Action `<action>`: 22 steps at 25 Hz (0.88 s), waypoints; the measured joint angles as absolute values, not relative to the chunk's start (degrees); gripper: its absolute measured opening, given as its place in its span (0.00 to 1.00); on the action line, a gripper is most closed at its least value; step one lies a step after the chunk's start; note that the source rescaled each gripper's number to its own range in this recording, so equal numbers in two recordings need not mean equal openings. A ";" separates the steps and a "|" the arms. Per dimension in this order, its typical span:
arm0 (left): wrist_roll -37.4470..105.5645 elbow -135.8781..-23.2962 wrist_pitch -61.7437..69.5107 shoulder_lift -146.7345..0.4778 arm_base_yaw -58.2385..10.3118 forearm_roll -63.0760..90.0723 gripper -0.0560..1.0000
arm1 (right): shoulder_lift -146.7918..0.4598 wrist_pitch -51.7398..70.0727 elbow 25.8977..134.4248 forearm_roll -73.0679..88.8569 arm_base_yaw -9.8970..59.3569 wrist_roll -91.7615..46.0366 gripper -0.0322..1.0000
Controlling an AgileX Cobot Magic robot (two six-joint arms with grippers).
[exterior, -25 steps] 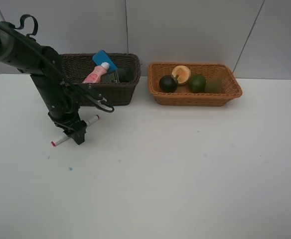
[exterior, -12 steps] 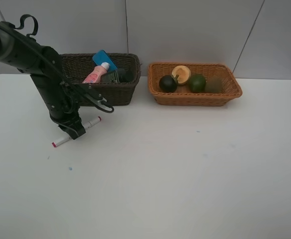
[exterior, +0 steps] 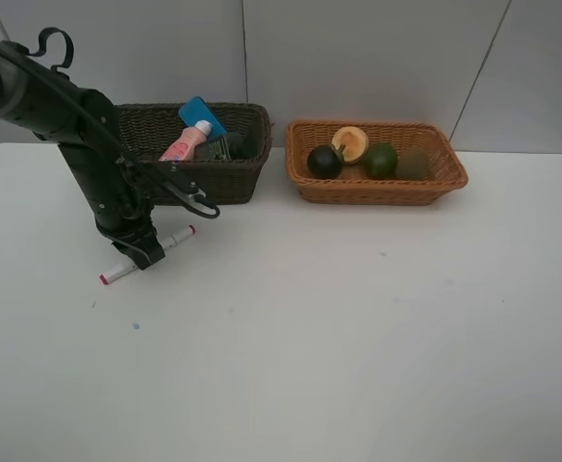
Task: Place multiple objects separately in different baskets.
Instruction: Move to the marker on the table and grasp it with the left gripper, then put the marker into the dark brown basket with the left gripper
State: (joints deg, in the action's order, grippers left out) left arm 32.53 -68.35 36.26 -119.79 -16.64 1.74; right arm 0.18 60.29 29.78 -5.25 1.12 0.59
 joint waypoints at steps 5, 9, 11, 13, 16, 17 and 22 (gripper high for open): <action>32.53 -68.35 39.79 -114.99 -16.64 2.08 0.07 | 0.18 60.29 29.78 -5.25 1.12 0.54 1.00; 32.72 -68.35 45.52 -109.11 -16.64 2.72 0.07 | 0.18 60.29 29.78 -5.25 1.12 0.54 1.00; 33.84 -68.35 48.02 -105.91 -16.64 2.90 0.07 | 0.18 60.29 29.78 -5.25 1.12 0.54 1.00; 35.75 -68.35 50.23 -103.10 -16.64 3.09 0.07 | 0.18 60.29 29.78 -5.25 1.12 0.54 1.00; 38.05 -68.35 51.60 -99.02 -16.64 3.09 0.07 | 0.18 60.29 29.78 -5.25 1.12 0.54 1.00; 38.36 -68.35 51.60 -98.03 -16.64 3.09 0.07 | 0.18 60.29 29.78 -5.25 1.12 0.54 1.00; 38.15 -69.00 50.29 -94.86 -16.64 3.10 0.07 | 0.18 60.29 29.78 -5.25 1.12 0.54 1.00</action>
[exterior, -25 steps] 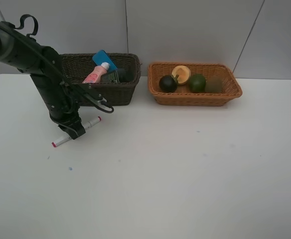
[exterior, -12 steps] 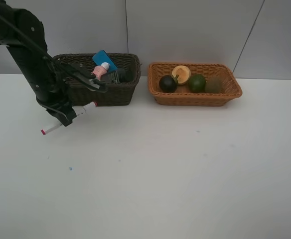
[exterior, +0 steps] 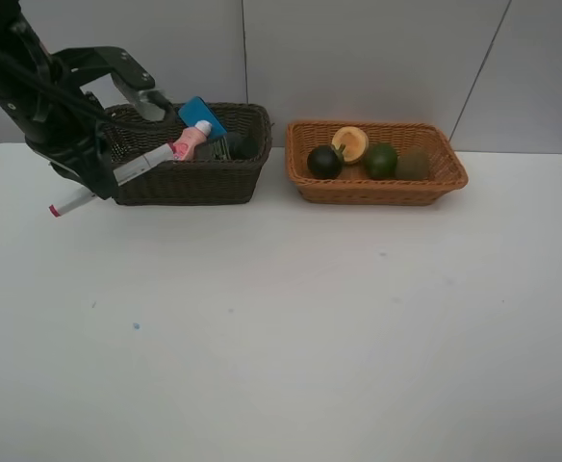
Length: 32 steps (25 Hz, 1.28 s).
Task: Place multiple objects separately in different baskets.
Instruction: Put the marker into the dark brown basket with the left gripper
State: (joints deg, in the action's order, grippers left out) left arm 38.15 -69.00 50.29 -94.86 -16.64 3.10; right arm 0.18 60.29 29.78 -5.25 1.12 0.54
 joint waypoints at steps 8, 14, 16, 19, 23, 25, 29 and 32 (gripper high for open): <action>32.85 -82.19 50.35 -96.38 -16.64 2.67 0.07 | 0.18 60.29 29.78 -5.25 1.12 0.54 1.00; 29.58 -95.24 50.35 -102.49 -16.64 0.00 0.07 | 0.18 60.29 29.78 -5.25 1.12 0.54 1.00; 28.88 -98.89 50.28 -105.08 -16.64 -1.12 0.07 | 0.18 60.29 29.78 -5.25 1.12 0.54 1.00; 28.24 -102.85 49.85 -109.50 -15.98 -1.76 0.07 | 0.18 60.29 29.78 -5.25 1.12 0.54 1.00; 26.60 -104.84 47.58 -114.18 -14.46 -2.30 0.07 | 0.18 60.29 29.78 -5.25 1.12 0.54 1.00; 25.85 -104.95 46.40 -116.34 -13.44 -2.30 0.07 | 0.18 60.29 29.78 -5.25 1.12 0.54 1.00; 25.45 -104.95 44.40 -119.95 -11.89 -2.46 0.07 | 0.18 60.29 29.78 -5.25 1.12 0.54 1.00; 25.38 -104.95 43.07 -122.03 -11.10 -2.52 0.07 | 0.18 60.29 29.78 -5.25 1.12 0.54 1.00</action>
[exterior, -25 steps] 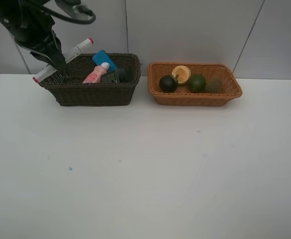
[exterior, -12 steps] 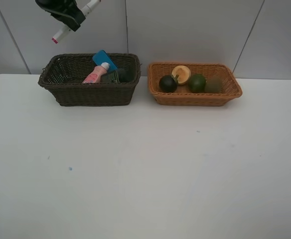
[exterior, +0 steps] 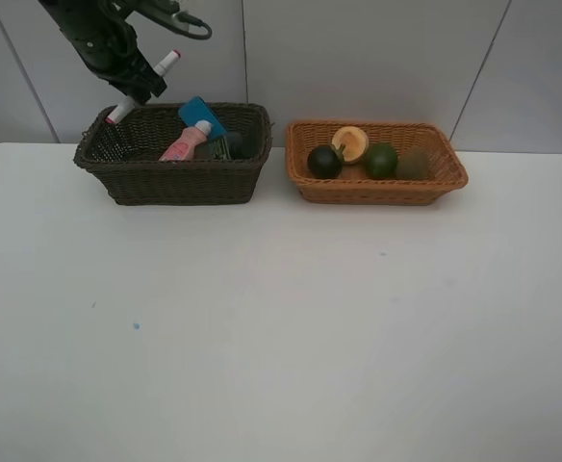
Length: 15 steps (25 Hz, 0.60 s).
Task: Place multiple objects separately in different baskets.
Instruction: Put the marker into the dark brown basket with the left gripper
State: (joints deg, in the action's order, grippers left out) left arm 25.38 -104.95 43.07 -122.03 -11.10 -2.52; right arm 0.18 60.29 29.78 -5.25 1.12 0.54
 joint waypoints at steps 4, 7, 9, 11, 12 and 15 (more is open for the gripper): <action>25.35 -104.95 42.49 -124.69 -10.53 -2.52 0.07 | 0.18 60.29 29.78 -5.25 1.12 0.54 1.00; 25.35 -104.95 41.52 -126.32 -10.10 -2.52 0.07 | 0.18 60.29 29.78 -5.25 1.12 0.54 1.00; 25.35 -104.95 41.39 -127.14 -9.89 -2.52 0.07 | 0.18 60.29 29.78 -5.25 1.12 0.54 1.00; 25.40 -105.00 41.34 -127.93 -9.57 -2.52 0.07 | 0.18 60.29 29.78 -5.25 1.12 0.54 1.00; 25.40 -105.00 41.34 -128.49 -9.32 -2.52 0.07 | 0.18 60.29 29.78 -5.25 1.12 0.54 1.00; 25.40 -105.00 41.28 -130.06 -9.00 -2.52 0.07 | 0.18 60.29 29.78 -5.25 1.12 0.54 1.00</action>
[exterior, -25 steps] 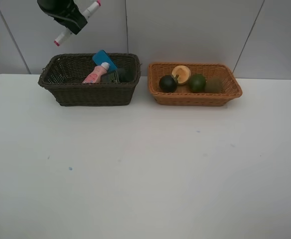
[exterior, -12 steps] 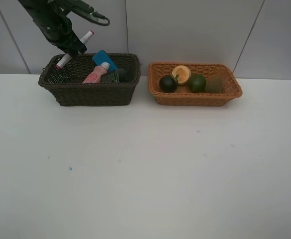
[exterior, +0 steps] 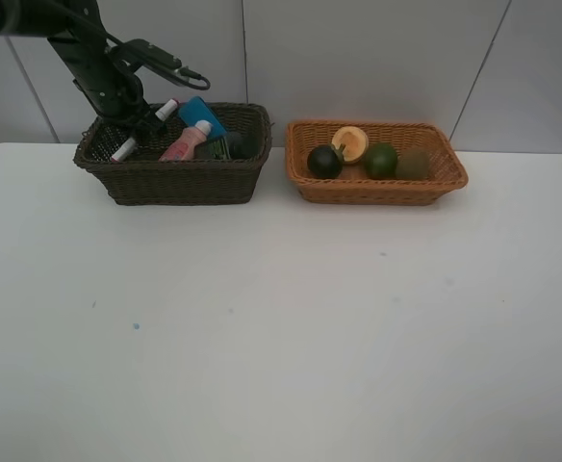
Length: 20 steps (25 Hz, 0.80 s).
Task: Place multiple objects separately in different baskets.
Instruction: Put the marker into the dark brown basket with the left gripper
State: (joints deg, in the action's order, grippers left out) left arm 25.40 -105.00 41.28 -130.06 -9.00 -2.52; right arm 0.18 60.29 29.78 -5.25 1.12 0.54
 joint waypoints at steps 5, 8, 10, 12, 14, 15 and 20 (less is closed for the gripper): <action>25.45 -105.00 40.57 -130.87 -8.76 -2.52 0.07 | 0.18 60.29 29.78 -5.25 1.12 0.54 1.00; 25.45 -105.00 39.70 -130.87 -8.76 -2.52 0.07 | 0.18 60.29 29.78 -5.25 1.12 0.54 1.00; 25.45 -105.00 39.75 -130.87 -8.76 -2.33 0.07 | 0.18 60.29 29.78 -5.25 1.12 0.54 1.00; 25.45 -105.00 39.75 -130.87 -8.76 -2.05 0.07 | 0.18 60.29 29.78 -5.25 1.12 0.54 1.00; 25.52 -105.00 40.00 -130.87 -8.76 -1.95 0.07 | 0.18 60.29 29.78 -5.25 1.12 0.54 1.00; 25.67 -105.00 40.22 -130.87 -8.76 -1.79 0.07 | 0.18 60.29 29.78 -5.25 1.12 0.54 1.00; 26.38 -105.00 41.21 -130.87 -8.76 0.71 0.15 | 0.18 60.29 29.78 -5.25 1.12 0.54 1.00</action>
